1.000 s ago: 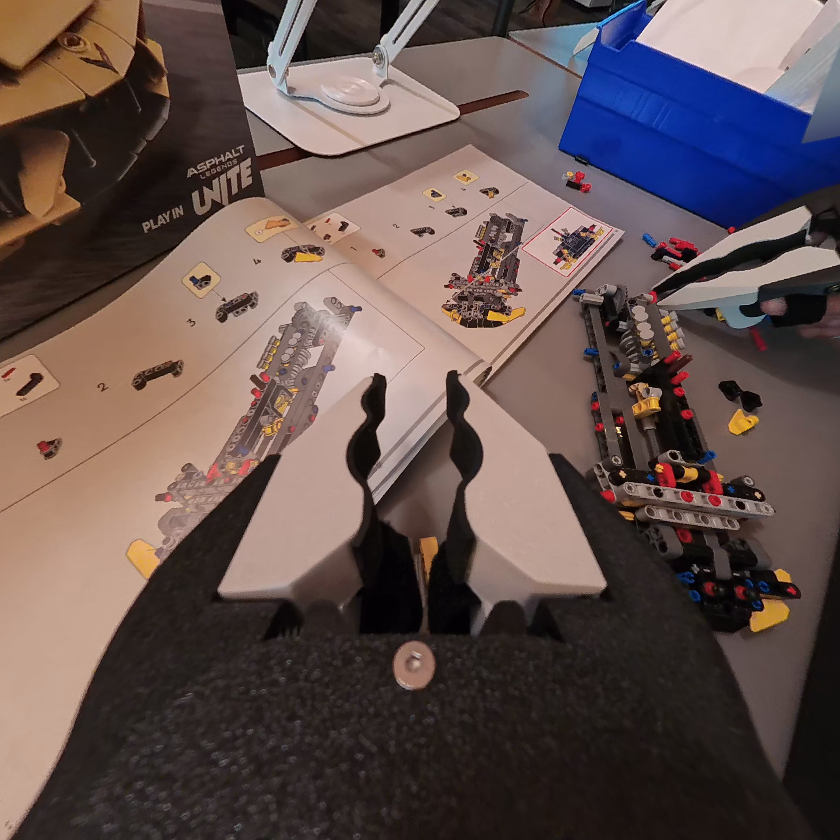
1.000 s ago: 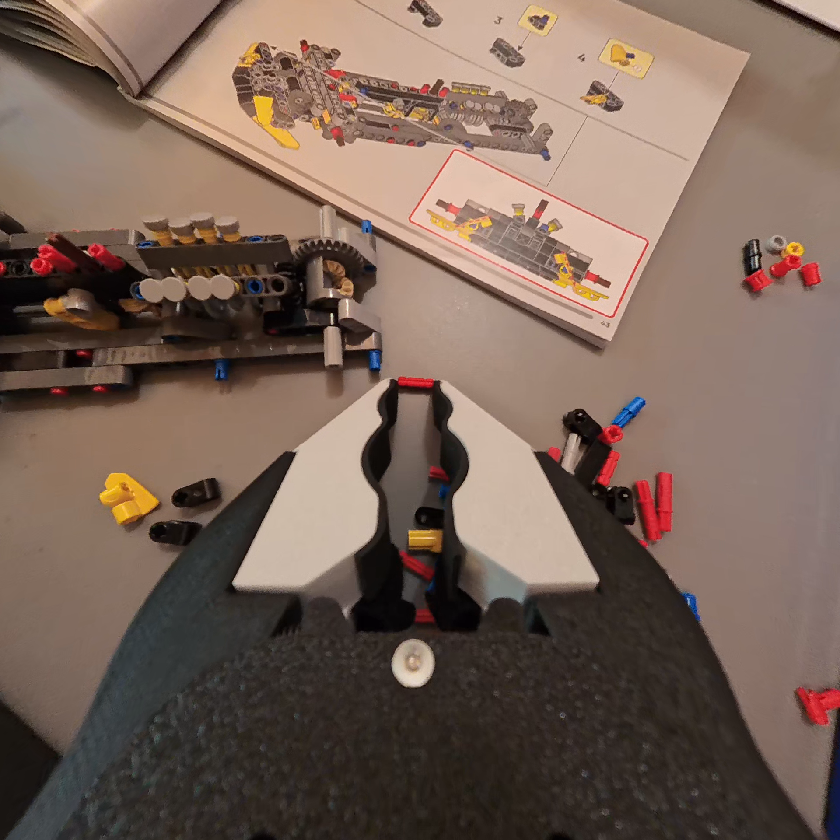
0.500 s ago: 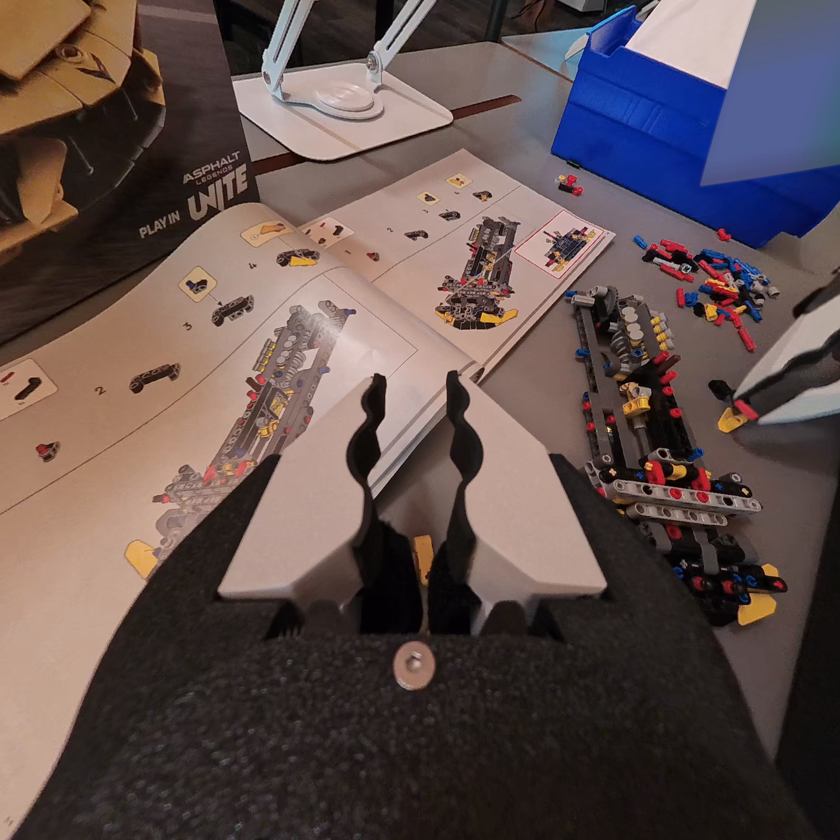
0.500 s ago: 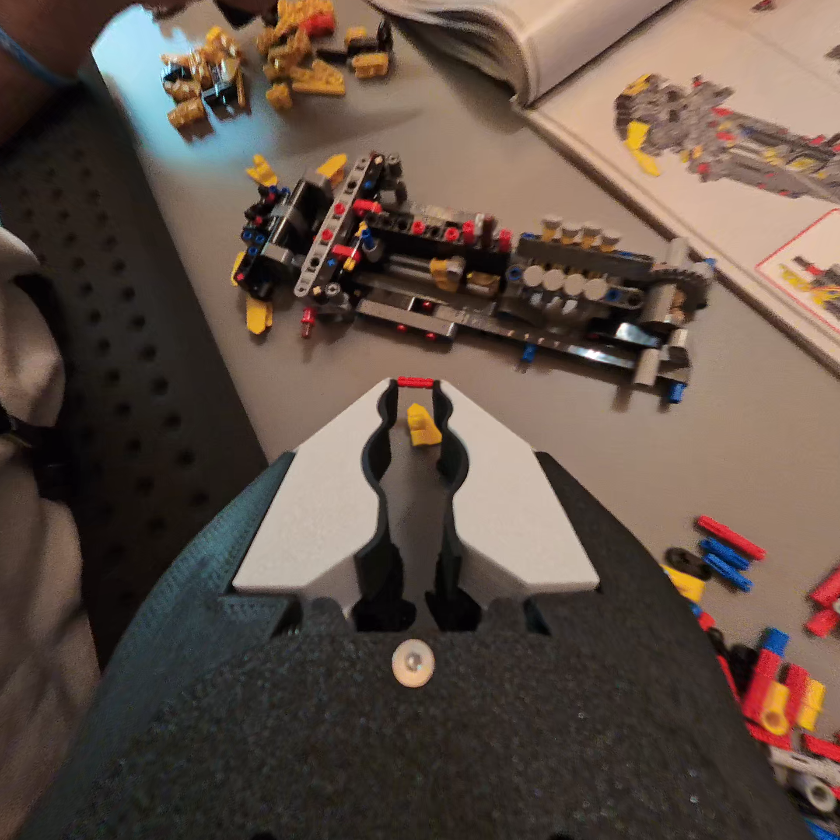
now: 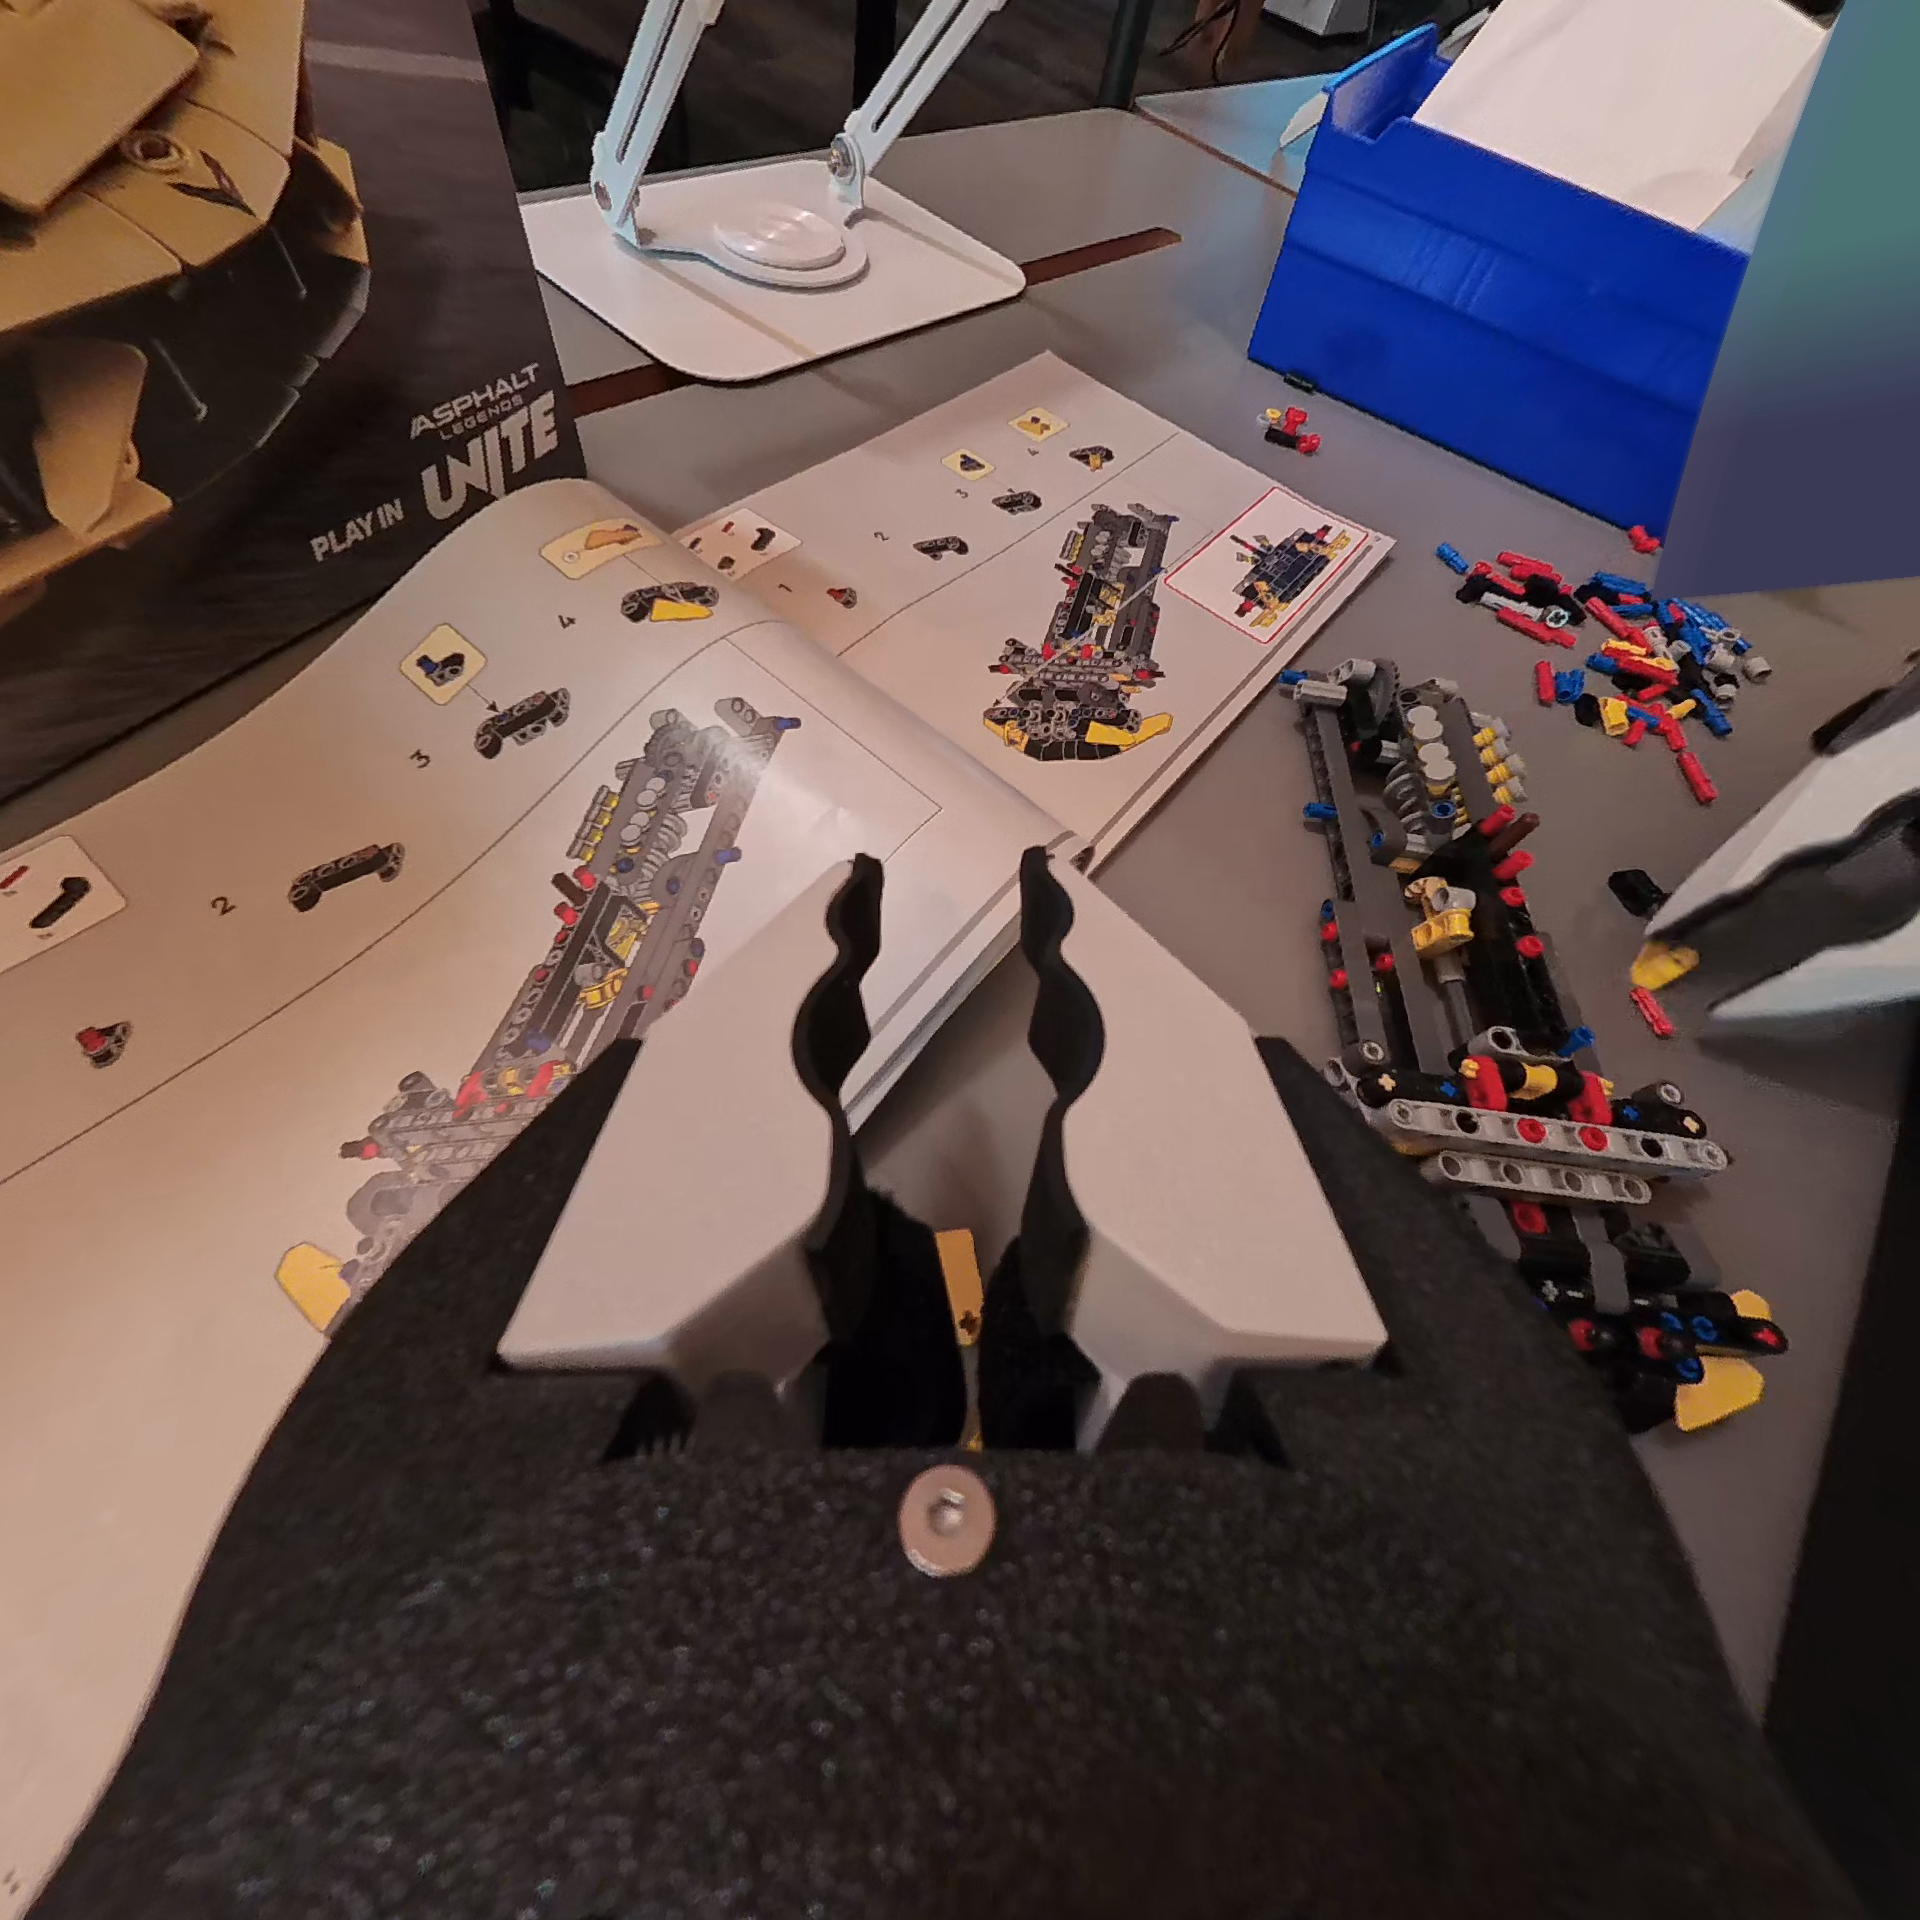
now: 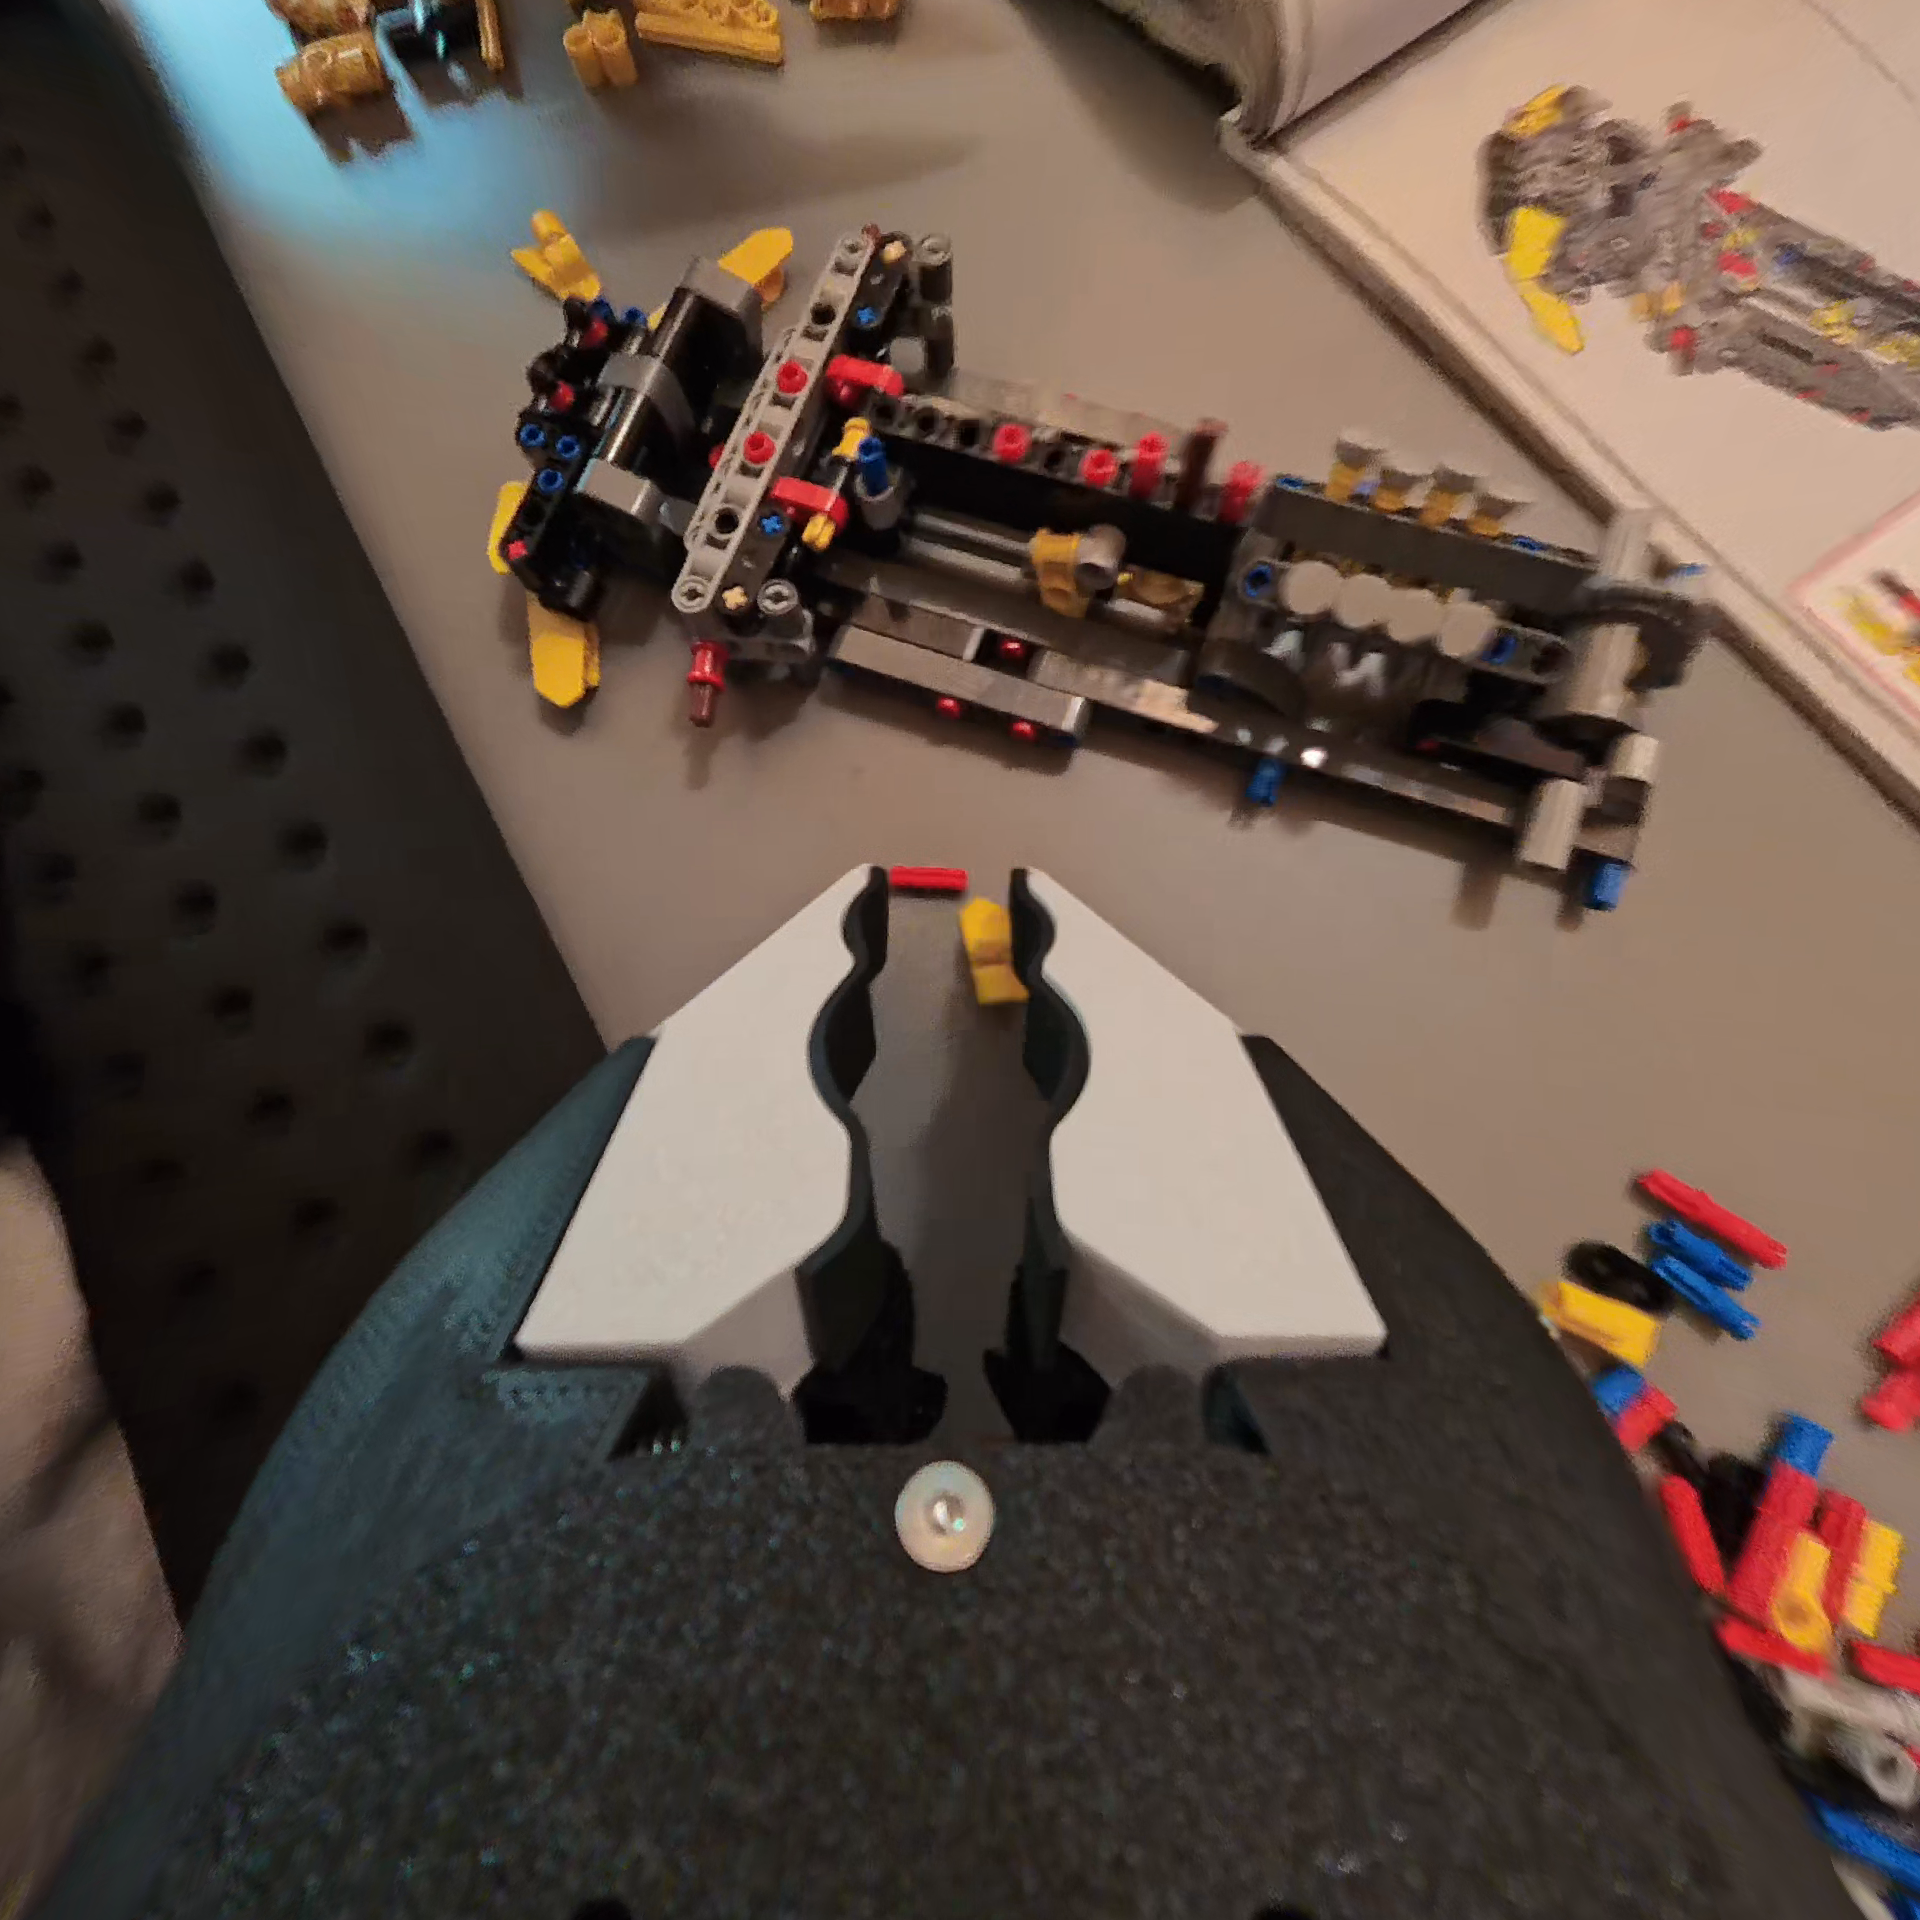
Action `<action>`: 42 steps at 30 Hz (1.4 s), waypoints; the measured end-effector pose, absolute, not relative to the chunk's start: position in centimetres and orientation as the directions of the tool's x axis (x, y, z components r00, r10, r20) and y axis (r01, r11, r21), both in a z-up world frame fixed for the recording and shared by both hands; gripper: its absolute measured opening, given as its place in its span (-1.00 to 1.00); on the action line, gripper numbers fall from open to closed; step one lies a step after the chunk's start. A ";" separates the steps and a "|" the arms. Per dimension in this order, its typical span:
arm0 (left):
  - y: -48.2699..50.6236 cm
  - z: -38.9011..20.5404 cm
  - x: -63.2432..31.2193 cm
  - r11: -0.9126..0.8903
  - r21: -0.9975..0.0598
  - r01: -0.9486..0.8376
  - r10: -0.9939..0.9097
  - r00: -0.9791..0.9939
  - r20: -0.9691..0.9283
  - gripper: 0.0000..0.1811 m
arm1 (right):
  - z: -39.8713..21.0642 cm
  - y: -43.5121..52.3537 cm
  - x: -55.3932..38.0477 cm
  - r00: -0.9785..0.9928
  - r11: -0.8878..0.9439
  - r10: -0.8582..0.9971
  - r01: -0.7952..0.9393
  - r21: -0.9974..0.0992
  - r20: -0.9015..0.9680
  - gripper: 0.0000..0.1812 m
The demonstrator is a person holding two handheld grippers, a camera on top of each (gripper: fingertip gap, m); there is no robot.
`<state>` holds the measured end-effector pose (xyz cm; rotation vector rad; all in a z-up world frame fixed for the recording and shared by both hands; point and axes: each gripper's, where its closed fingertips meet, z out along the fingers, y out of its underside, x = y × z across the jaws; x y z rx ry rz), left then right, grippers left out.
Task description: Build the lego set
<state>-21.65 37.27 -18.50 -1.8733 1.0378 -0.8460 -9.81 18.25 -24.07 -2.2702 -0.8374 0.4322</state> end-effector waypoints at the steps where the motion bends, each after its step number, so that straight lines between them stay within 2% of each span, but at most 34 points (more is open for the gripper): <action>1: 37.3 -18.6 -21.7 -0.330 -0.881 -0.339 -0.884 0.438 0.163 -0.72 | -23.4 18.4 -8.8 0.760 -0.572 0.647 0.420 -0.705 -0.071 -0.76; 8: 37.1 -18.8 -21.3 -0.326 -0.877 -0.354 -0.889 0.429 0.158 -0.72 | -23.2 20.4 4.3 0.957 -0.692 0.285 0.240 -0.681 0.048 -0.78; 12: 37.1 -19.2 -21.4 -0.324 -0.872 -0.367 -0.889 0.433 0.149 -0.72 | -23.7 21.4 4.6 0.973 -0.712 0.227 0.139 -0.688 -0.038 -0.79; 17: 37.4 -19.3 -21.5 -0.339 -0.870 -0.358 -0.883 0.440 0.163 -0.72 | -24.6 21.5 5.6 0.981 -0.732 0.195 0.144 -0.665 -0.001 -0.80; 22: 37.2 -19.4 -21.4 -0.337 -0.868 -0.366 -0.888 0.431 0.163 -0.72 | -24.9 21.6 4.8 0.976 -0.733 0.204 0.105 -0.672 -0.071 -0.81; 30: 37.2 -19.2 -21.5 -0.337 -0.871 -0.358 -0.887 0.432 0.166 -0.73 | -23.8 21.5 5.2 0.974 -0.716 0.225 0.172 -0.676 0.009 -0.92; 32: 37.2 -19.1 -21.5 -0.337 -0.871 -0.357 -0.886 0.433 0.165 -0.72 | -22.5 21.3 3.3 0.956 -0.682 0.293 0.192 -0.706 -0.023 -0.91; 35: 37.1 -19.1 -21.4 -0.333 -0.872 -0.357 -0.888 0.429 0.164 -0.72 | -22.4 21.0 2.8 0.945 -0.675 0.318 0.278 -0.683 0.071 -0.91; 39: 37.0 -18.9 -21.4 -0.326 -0.875 -0.357 -0.890 0.427 0.157 -0.72 | -22.5 19.3 -2.8 0.857 -0.651 0.499 0.272 -0.708 -0.129 -0.92; 42: 37.0 -18.7 -21.5 -0.327 -0.877 -0.352 -0.890 0.428 0.160 -0.72 | -24.5 17.7 -4.7 0.803 -0.652 0.583 0.377 -0.657 -0.118 -0.92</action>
